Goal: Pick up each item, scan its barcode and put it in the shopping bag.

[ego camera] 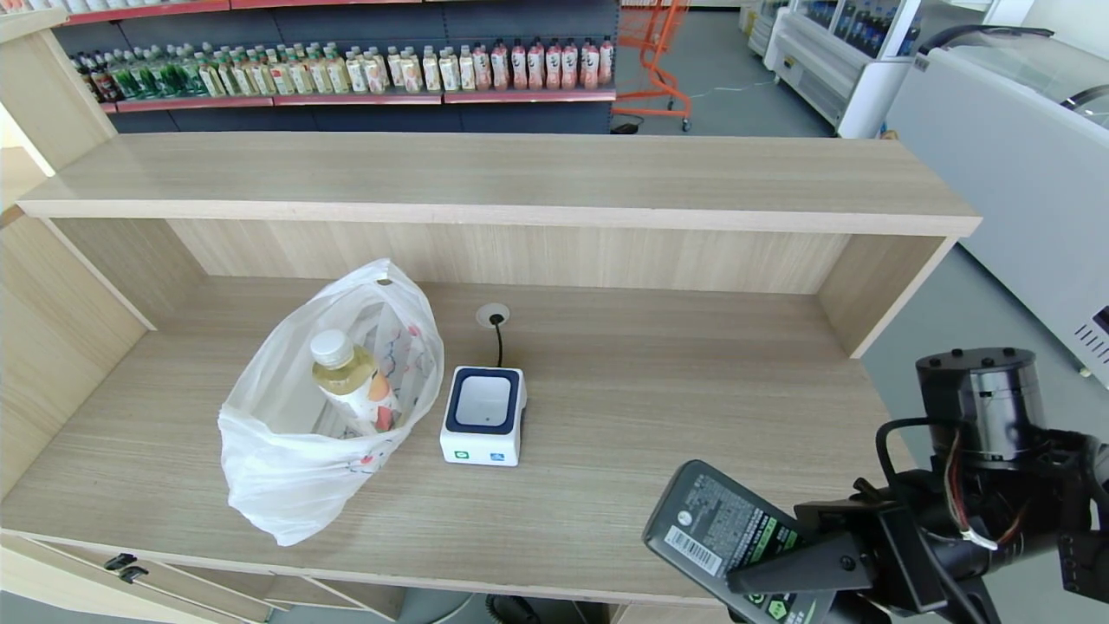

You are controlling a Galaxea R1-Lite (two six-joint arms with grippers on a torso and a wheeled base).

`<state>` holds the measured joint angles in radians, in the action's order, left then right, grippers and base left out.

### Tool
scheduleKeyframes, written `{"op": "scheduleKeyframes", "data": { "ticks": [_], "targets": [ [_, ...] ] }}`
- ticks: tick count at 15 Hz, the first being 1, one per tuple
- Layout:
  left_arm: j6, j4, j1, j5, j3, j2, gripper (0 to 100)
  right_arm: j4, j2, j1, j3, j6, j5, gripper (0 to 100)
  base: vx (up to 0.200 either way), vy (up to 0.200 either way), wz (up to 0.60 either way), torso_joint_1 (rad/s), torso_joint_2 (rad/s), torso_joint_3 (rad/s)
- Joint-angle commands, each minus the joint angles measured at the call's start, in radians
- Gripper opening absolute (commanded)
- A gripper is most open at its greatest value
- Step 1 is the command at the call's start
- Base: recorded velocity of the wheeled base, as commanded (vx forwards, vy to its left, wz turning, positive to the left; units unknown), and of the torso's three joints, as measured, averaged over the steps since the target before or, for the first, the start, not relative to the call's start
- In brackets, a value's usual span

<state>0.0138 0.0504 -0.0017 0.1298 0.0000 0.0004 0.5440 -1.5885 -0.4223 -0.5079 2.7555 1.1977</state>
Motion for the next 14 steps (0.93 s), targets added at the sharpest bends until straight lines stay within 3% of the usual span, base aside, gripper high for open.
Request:
{"op": "scheduleKeyframes", "data": {
  "ticks": [1, 14],
  "targets": [
    [0.000, 0.000, 0.000, 0.001, 0.000, 0.001, 100, 0.001, -0.002, 0.000, -0.003, 0.003, 0.000, 0, 0.000, 0.000, 0.00, 0.000, 0.00, 0.000],
    [0.000, 0.000, 0.000, 0.001, 0.000, 0.001, 100, 0.008, 0.010, -0.003, -0.026, 0.032, 0.010, 0, 0.000, 0.000, 0.00, 0.000, 0.00, 0.000]
  ]
}}
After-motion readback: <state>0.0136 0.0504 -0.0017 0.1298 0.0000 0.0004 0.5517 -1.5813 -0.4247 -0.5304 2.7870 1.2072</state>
